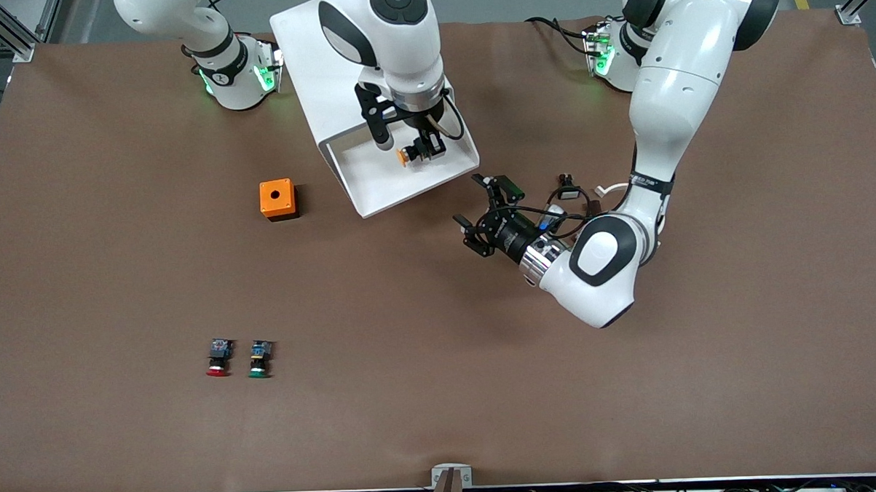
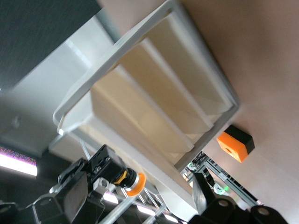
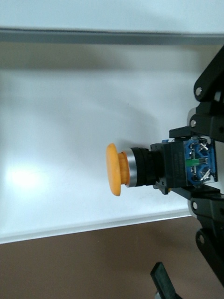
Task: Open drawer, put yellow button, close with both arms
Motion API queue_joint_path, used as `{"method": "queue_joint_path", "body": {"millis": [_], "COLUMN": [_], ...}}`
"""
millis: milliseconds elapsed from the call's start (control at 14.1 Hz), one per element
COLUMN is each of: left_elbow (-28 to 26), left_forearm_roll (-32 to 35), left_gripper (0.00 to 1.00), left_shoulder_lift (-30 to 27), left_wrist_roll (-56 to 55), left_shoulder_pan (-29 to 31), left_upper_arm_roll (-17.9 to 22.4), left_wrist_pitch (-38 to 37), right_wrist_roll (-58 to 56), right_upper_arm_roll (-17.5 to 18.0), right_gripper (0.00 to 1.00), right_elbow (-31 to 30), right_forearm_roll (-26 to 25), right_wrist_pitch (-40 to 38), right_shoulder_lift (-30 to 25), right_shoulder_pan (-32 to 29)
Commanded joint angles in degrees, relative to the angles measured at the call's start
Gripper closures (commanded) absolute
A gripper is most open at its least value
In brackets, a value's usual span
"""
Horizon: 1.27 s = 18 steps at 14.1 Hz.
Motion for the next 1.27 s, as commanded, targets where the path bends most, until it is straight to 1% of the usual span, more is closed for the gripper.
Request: {"method": "queue_joint_path", "body": {"millis": [0,142,212,354,425,566,637,708,920,1062,1204], "left_elbow": [1.5,3.4,4.2,4.4,4.4,4.4,4.4,4.4,4.2,4.2,4.2], "left_forearm_roll": [4.0,8.6,10.1,14.2,17.5,22.2,24.0,26.1,36.1,40.9,45.6], "left_gripper": [0.01,0.01,0.01,0.01,0.01,0.01,0.01,0.01,0.01,0.01,0.01], "left_shoulder_lift": [-0.3,-0.5,-0.5,-1.8,-2.9,-4.6,-5.5,-6.3,-8.1,-8.2,-8.5], "left_wrist_roll": [9.8,14.1,15.9,19.4,21.2,24.6,26.3,27.6,29.3,30.2,30.2], "left_shoulder_pan": [-1.1,-1.1,-1.1,-1.9,-2.7,-4.4,-4.9,-6.0,-9.0,-10.7,-12.2], "left_upper_arm_roll": [1.7,1.5,1.5,1.5,1.4,1.4,1.3,1.4,1.0,0.9,0.8], "left_wrist_pitch": [3.3,7.2,9.1,13.4,15.9,19.8,21.9,23.8,29.9,31.6,32.8], "right_wrist_roll": [4.2,4.8,4.8,4.7,4.5,2.0,-1.2,-5.7,-19.9,-29.7,-43.0], "right_upper_arm_roll": [-0.7,-0.7,-0.7,-0.7,-0.7,-0.7,-0.9,-0.9,-0.8,-0.9,-1.0], "right_gripper": [1.0,0.99,0.84,0.0,0.0,0.0,0.0,0.0,0.0,0.0,0.0], "right_elbow": [0.4,0.9,1.2,1.8,2.3,4.0,5.5,8.2,14.4,16.7,17.8], "right_forearm_roll": [-0.7,-0.7,-0.7,-1.8,-2.7,-3.0,-2.9,-2.4,-1.9,-1.9,-1.9], "right_wrist_pitch": [1.9,2.6,2.4,2.3,2.2,1.7,-0.6,-4.3,-14.3,-19.3,-23.4], "right_shoulder_lift": [0.7,1.9,2.7,4.0,4.3,4.3,4.3,4.3,4.2,3.8,3.1], "right_shoulder_pan": [0.9,1.8,1.8,3.0,3.1,2.4,2.1,0.7,-4.5,-8.2,-13.1]}}
